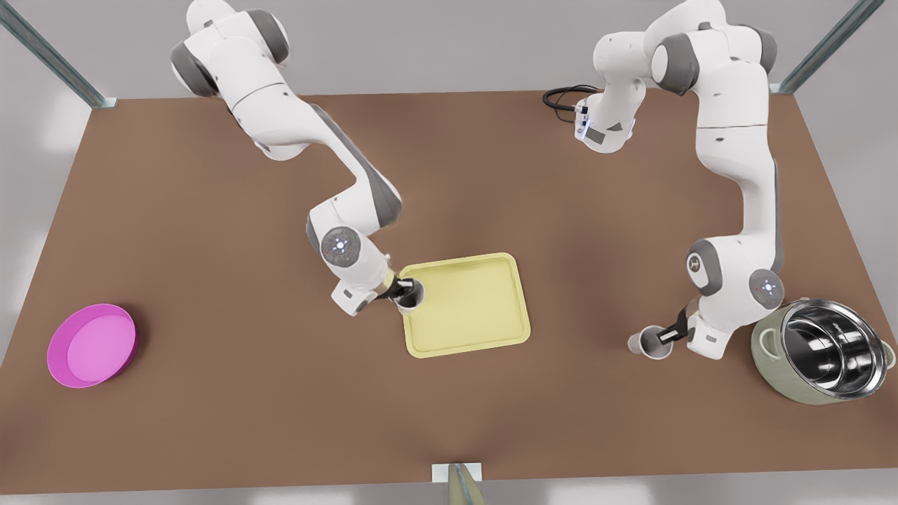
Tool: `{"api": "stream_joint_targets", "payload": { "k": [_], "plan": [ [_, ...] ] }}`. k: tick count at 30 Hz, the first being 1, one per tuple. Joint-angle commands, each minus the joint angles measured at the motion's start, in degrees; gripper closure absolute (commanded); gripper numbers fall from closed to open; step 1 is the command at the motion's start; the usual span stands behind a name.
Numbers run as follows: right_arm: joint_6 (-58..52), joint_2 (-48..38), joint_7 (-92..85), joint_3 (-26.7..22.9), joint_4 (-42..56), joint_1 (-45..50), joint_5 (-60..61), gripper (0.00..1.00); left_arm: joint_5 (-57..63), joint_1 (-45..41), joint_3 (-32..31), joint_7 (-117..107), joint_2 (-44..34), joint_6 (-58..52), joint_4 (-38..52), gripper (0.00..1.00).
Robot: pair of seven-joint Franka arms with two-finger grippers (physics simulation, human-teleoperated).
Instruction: Use the left arm to pick up the white IKEA cup from the tray and place it on the middle-left position; use the right arm to pick up the white IKEA cup from the tray and place it on the middle-right position
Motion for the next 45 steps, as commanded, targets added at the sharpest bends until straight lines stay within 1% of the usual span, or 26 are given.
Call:
{"api": "stream_joint_targets", "payload": {
  "k": [1, 5, 7, 8, 9, 10, 11, 12, 14, 15, 16, 17, 19, 20, 21, 22, 23, 24, 28, 33, 35, 36, 39, 42, 43, 45],
  "plan": [
    [-6.70, -0.63, -7.45, 0.08, 0.12, -2.28, 0.44, 0.77, -2.25, 0.01, -0.05, 35.84, 0.48, 6.18, -0.18, 0.84],
    [-11.44, -0.72, -17.56, 0.26, 1.44, -8.26, 0.44, 0.78, -1.99, -0.08, -0.05, 36.10, 1.80, 8.12, -0.10, 0.84],
    [-11.79, -0.72, -24.85, 0.26, 1.44, -11.86, 3.52, 0.78, -1.99, -0.08, -0.05, 36.10, 2.32, 8.73, -0.10, 0.83],
    [-12.59, -0.63, -28.19, 0.35, 1.44, -13.71, 3.69, 0.78, -1.99, -0.08, -0.05, 36.10, 2.32, 8.82, -0.10, 0.78],
    [-12.59, -0.54, -31.01, 0.35, 1.44, -15.20, 3.78, 0.78, -1.90, -0.08, -0.05, 36.10, 2.41, 8.82, -0.10, 0.44],
    [-12.67, -0.46, -33.56, 0.35, 1.44, -16.17, 3.87, 0.78, -1.90, -0.08, -0.05, 36.10, 2.41, 9.08, -0.10, 0.13],
    [-12.67, -0.37, -36.19, -0.36, 1.44, -16.26, 5.98, 0.78, -1.81, -0.17, -0.05, 36.10, 2.41, 9.08, -0.10, 0.04],
    [-12.67, -0.02, -38.39, -0.01, 1.52, -18.72, 5.98, 0.78, -1.81, -0.08, 0.04, 36.10, 2.41, 9.08, -0.10, 0.00],
    [-12.59, 0.78, -43.31, -0.09, 1.52, -20.30, 5.98, 0.78, 1.44, 0.53, 0.83, 36.81, 1.45, 8.82, 1.66, 0.00],
    [-12.67, 1.48, -45.42, -0.09, 2.75, -21.27, 6.07, 0.78, 1.53, 0.44, 2.06, 36.37, -0.66, 6.72, 2.98, 0.00],
    [-13.55, 2.00, -46.57, -0.44, 4.16, -21.36, 5.98, 0.78, 1.96, 0.27, 3.29, 36.28, -1.45, -0.74, 8.24, 0.00],
    [-13.46, 2.88, -47.97, -0.01, 5.13, -22.85, 5.89, 0.78, 5.74, 0.09, 3.64, 34.61, -1.37, -8.48, 13.96, 0.00],
    [-13.46, 6.05, -52.89, -0.18, 8.02, -24.69, 5.80, 0.78, 7.50, -0.34, 3.03, 29.43, -3.30, -17.27, 15.46, 0.00],
    [-13.46, 7.54, -54.74, -0.09, 9.61, -25.22, 5.80, 0.78, 5.31, -1.22, 2.85, 17.58, -5.58, -25.96, 15.72, 0.00],
    [-13.20, 8.77, -55.70, -0.18, 11.19, -25.31, 5.63, 0.78, -0.14, -1.22, 2.94, 7.55, -9.53, -35.99, 15.81, 0.00],
    [-12.67, 9.65, -57.11, -0.18, 11.54, -26.10, 5.63, 0.78, 2.48, -2.10, 2.50, 6.75, -16.03, -39.26, 12.75, 0.00],
    [-12.41, 10.44, -57.82, -0.18, 12.15, -26.19, 5.54, 0.78, 9.34, -4.91, 1.80, 7.89, -24.73, -29.97, 1.08, 0.00],
    [-12.41, 11.67, -58.78, -0.27, 13.30, -26.54, 5.45, 0.78, 9.35, -5.36, 1.80, 8.50, -27.39, -22.64, -4.49, 0.00],
    [-12.23, 16.07, -60.89, -0.44, 16.64, -27.42, 5.45, 0.78, 9.17, -5.27, 1.80, 9.38, -25.98, -22.64, -3.44, 0.00],
    [-10.21, 16.33, -61.07, -0.36, 16.55, -27.42, 5.36, 0.76, 9.09, -5.27, 1.80, 9.47, -24.75, -22.03, -2.29, 0.00],
    [-10.30, 16.24, -60.98, -0.44, 16.55, -27.42, 5.45, 0.39, 8.64, -5.36, 1.80, 9.65, -23.60, -22.12, -1.33, 0.00],
    [-10.30, 16.24, -60.72, -0.44, 16.55, -27.42, 5.45, 0.29, 8.64, -5.27, 1.80, 9.65, -23.43, -21.42, -1.24, 0.00],
    [-11.96, 15.19, -60.45, -0.44, 16.64, -27.42, 5.63, 0.21, 8.91, -5.18, 1.89, 9.65, -23.52, -21.76, -1.15, 0.00],
    [-25.50, 5.97, -52.46, 0.52, 16.64, -26.81, 5.19, 0.21, 9.00, -5.18, 1.97, 9.65, -23.78, -21.85, -1.15, 0.00],
    [-28.67, 3.15, -49.38, 0.26, 16.64, -25.84, 3.88, 0.18, 9.00, -5.18, 1.97, 9.82, -23.87, -21.85, -1.15, 0.00],
    [-29.64, -1.59, -45.43, 0.52, 16.64, -25.49, -3.33, 0.16, 9.00, -5.18, 1.97, 9.91, -23.78, -21.76, -1.15, 0.00]
  ]
}}
